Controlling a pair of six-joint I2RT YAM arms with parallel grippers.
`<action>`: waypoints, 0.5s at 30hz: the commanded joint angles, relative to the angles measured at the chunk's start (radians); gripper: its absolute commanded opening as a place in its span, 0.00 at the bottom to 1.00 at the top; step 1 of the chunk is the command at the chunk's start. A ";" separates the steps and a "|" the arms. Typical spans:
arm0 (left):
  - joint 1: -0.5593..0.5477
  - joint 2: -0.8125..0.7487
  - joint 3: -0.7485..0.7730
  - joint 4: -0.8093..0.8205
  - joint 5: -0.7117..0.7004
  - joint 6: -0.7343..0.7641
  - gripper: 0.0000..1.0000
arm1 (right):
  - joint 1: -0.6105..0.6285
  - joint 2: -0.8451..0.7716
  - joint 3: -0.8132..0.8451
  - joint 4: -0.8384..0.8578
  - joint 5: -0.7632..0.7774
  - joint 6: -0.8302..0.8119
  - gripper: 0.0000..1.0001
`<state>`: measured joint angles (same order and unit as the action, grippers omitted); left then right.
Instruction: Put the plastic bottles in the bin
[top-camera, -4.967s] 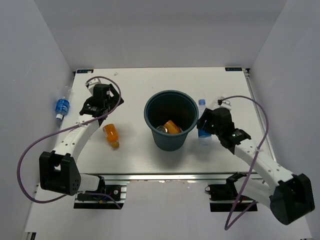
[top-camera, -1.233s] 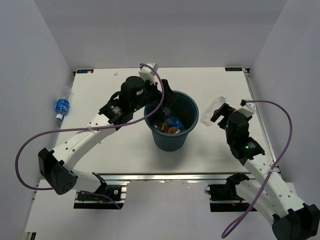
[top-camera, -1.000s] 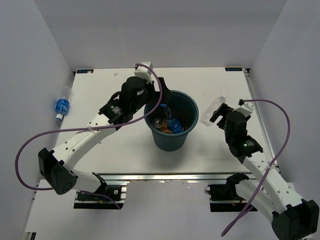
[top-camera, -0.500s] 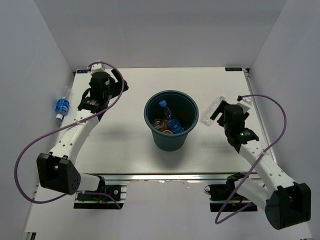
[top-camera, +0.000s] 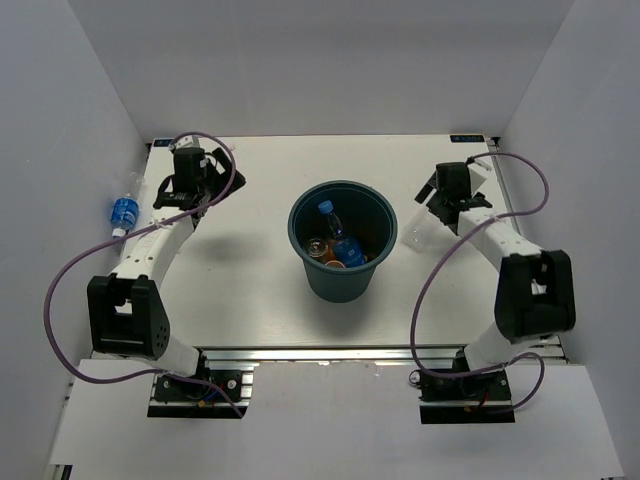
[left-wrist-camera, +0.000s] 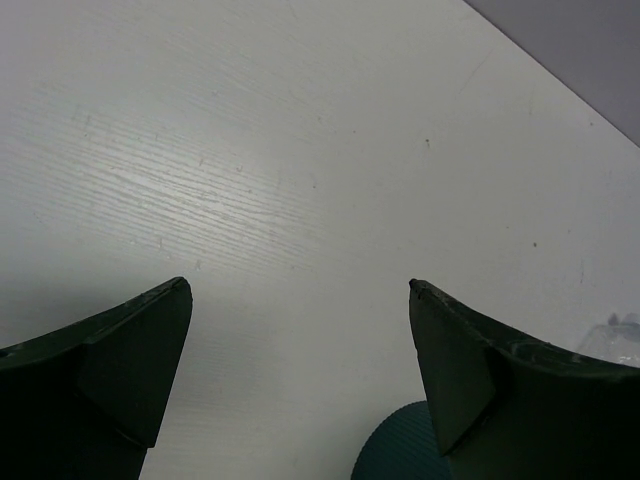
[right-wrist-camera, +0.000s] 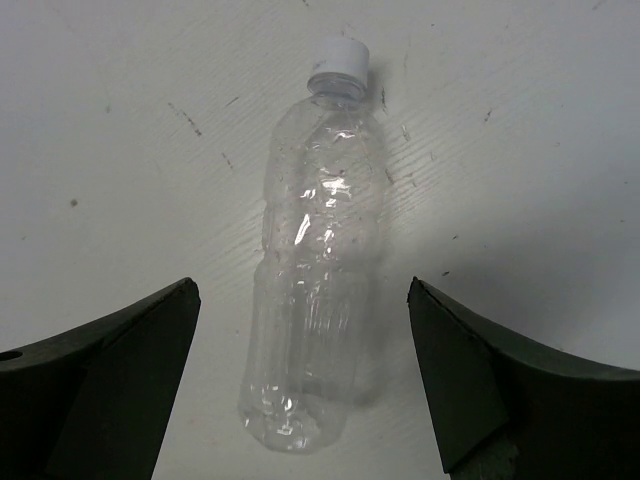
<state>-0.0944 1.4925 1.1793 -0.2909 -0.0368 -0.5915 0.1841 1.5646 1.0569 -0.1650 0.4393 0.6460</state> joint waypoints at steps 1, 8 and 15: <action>0.025 -0.018 -0.013 0.013 0.035 0.009 0.98 | -0.023 0.118 0.106 -0.056 0.013 0.052 0.89; 0.059 -0.011 -0.024 0.018 0.035 0.012 0.98 | -0.031 0.314 0.218 -0.102 0.052 0.081 0.89; 0.076 -0.006 -0.043 0.029 0.035 0.012 0.98 | -0.032 0.428 0.261 -0.102 0.076 0.080 0.81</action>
<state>-0.0273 1.4982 1.1477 -0.2802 -0.0143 -0.5865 0.1574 1.9644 1.2694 -0.2504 0.4892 0.7071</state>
